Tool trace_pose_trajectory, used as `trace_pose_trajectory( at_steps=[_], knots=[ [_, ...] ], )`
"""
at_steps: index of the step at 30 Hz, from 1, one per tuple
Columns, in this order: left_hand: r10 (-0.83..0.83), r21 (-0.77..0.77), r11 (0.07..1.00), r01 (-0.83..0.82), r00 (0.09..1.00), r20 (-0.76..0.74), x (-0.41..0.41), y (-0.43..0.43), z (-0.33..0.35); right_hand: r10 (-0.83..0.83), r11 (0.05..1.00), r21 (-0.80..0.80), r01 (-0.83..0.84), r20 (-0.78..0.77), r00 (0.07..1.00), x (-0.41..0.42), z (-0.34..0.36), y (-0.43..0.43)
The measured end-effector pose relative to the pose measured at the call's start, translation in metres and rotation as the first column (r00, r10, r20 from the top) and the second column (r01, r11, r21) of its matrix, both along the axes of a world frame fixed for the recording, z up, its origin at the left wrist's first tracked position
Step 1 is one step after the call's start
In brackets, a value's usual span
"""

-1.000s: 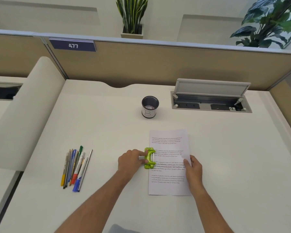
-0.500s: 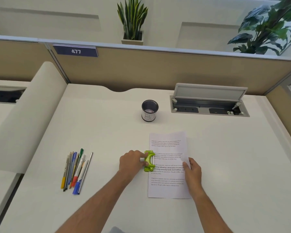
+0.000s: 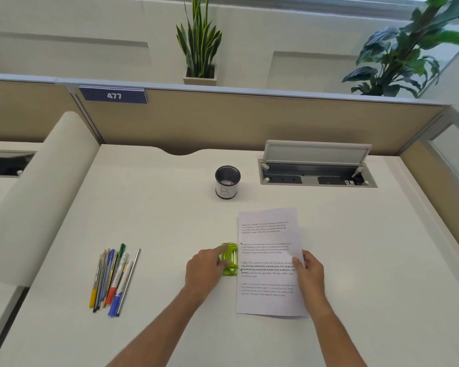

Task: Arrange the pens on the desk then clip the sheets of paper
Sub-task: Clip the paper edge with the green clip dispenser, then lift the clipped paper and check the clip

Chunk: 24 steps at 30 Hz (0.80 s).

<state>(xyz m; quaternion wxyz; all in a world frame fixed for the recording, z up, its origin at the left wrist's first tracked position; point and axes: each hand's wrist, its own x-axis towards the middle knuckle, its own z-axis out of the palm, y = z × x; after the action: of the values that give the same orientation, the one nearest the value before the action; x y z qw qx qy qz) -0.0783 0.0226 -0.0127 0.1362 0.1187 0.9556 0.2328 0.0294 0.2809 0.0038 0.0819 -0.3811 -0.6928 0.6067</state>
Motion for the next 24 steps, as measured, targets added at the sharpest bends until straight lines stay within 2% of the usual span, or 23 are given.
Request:
trace_pose_trajectory(
  at_steps=[4, 6, 9, 11, 14, 16, 19, 22, 24],
  knots=[
    [0.088, 0.149, 0.986, -0.08, 0.995, -0.051, 0.009, 0.01, 0.009, -0.051, 0.999, 0.006, 0.052, -0.082, 0.995, 0.016, 0.023, 0.01],
    [0.092, 0.283, 0.954, -0.098, 0.995, 0.034, 0.012, 0.022, 0.021, -0.073, 0.997, -0.014, 0.072, -0.132, 0.989, 0.025, 0.036, 0.014],
    [-0.005, 0.567, 0.8, -0.196, 0.943, 0.333, 0.014, 0.041, 0.047, -0.077, 0.995, -0.072, 0.063, -0.205, 0.976, 0.038, 0.055, 0.018],
    [-0.134, 0.708, 0.659, -0.256, 0.886, 0.445, 0.016, 0.051, 0.063, -0.06, 0.993, -0.11, 0.033, -0.252, 0.966, 0.044, 0.066, 0.022],
    [-0.172, 0.82, 0.499, -0.279, 0.896, 0.409, 0.026, 0.062, 0.081, -0.002, 0.989, -0.139, -0.047, -0.335, 0.942, 0.052, 0.084, 0.031],
    [-0.13, 0.847, 0.447, -0.287, 0.916, 0.379, 0.031, 0.069, 0.092, 0.045, 0.988, -0.123, -0.097, -0.37, 0.928, 0.054, 0.096, 0.039],
    [-0.059, 0.861, 0.438, -0.261, 0.947, 0.317, 0.037, 0.077, 0.104, 0.094, 0.988, -0.075, -0.135, -0.402, 0.911, 0.056, 0.108, 0.05],
    [0.035, 0.863, 0.468, -0.19, 0.98, 0.196, 0.043, 0.082, 0.108, 0.118, 0.99, -0.016, -0.138, -0.427, 0.897, 0.058, 0.114, 0.057],
    [0.086, 0.839, 0.507, -0.197, 0.98, 0.178, 0.049, 0.082, 0.101, 0.123, 0.991, 0.008, -0.131, -0.413, 0.902, 0.06, 0.109, 0.058]
  ],
)
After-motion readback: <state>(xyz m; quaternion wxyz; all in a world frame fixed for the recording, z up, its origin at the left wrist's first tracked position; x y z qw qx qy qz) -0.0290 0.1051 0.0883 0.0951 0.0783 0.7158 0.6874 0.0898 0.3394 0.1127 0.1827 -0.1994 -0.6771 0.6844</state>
